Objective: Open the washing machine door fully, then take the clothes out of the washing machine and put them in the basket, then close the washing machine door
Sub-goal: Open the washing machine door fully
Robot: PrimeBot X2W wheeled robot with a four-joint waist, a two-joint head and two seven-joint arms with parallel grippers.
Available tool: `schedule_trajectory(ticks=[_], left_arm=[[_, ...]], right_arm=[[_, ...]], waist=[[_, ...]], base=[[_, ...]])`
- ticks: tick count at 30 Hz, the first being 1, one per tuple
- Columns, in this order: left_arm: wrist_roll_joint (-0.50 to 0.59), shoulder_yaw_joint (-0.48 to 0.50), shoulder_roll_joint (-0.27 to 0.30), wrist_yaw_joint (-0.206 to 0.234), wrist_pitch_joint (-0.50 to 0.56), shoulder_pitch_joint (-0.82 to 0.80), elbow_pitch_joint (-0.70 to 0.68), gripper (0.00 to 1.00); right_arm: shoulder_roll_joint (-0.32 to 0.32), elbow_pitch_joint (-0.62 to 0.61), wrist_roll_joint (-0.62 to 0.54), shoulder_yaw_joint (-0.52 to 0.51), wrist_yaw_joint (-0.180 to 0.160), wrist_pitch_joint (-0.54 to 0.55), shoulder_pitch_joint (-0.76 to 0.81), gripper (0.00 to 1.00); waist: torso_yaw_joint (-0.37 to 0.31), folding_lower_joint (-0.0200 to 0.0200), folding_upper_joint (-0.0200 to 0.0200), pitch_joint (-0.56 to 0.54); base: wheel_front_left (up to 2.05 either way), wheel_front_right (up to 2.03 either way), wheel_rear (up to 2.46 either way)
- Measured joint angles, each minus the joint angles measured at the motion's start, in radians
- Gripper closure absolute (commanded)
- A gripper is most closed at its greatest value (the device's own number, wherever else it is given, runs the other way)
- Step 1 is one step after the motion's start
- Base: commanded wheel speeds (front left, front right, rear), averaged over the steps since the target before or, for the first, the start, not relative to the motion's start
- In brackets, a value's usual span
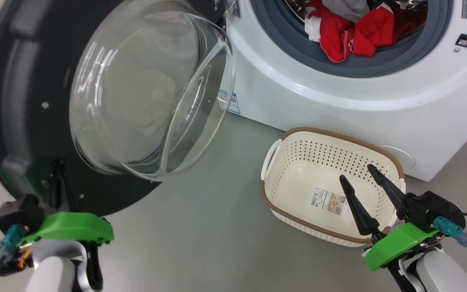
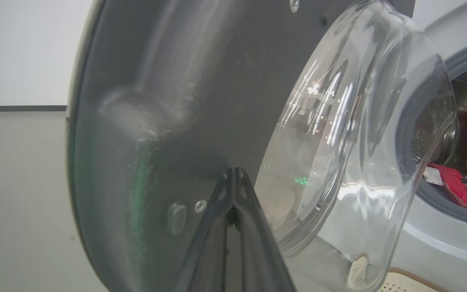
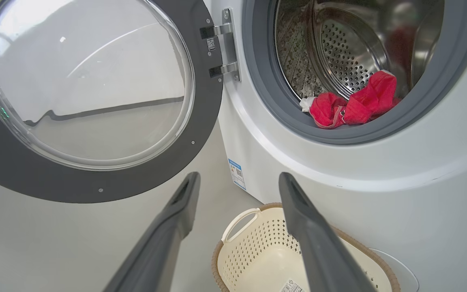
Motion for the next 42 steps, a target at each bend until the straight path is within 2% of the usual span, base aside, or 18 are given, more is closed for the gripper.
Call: schedule_trajectory(ticks=[11,24,31,42], left_arm=[[0.033,0.074,-0.011,-0.041,0.0,-0.096,0.088,1.0],[0.073,0.228,-0.026,-0.084,-0.003,-0.184,0.179,1.0],[0.111,0.279,-0.024,-0.1,-0.005,-0.206,0.223,1.0],[0.146,0.349,-0.028,-0.119,-0.005,-0.219,0.227,1.0]], right_arm=[[-0.017,-0.001,-0.008,-0.002,0.0,0.0,0.0,0.0],[-0.032,-0.003,-0.009,0.002,0.0,0.0,-0.001,0.0],[-0.037,-0.002,-0.009,0.006,0.0,0.0,-0.002,0.0],[-0.033,-0.001,-0.009,0.005,0.0,0.0,-0.006,0.0]], waist=[[0.001,-0.0001,0.0,0.03],[-0.006,-0.0001,0.0,0.066],[-0.021,-0.0001,0.0,0.071],[-0.034,0.0,0.0,0.067]], base=[[0.0,0.0,0.0],[0.0,0.0,0.0],[0.0,0.0,0.0],[0.0,0.0,0.0]])
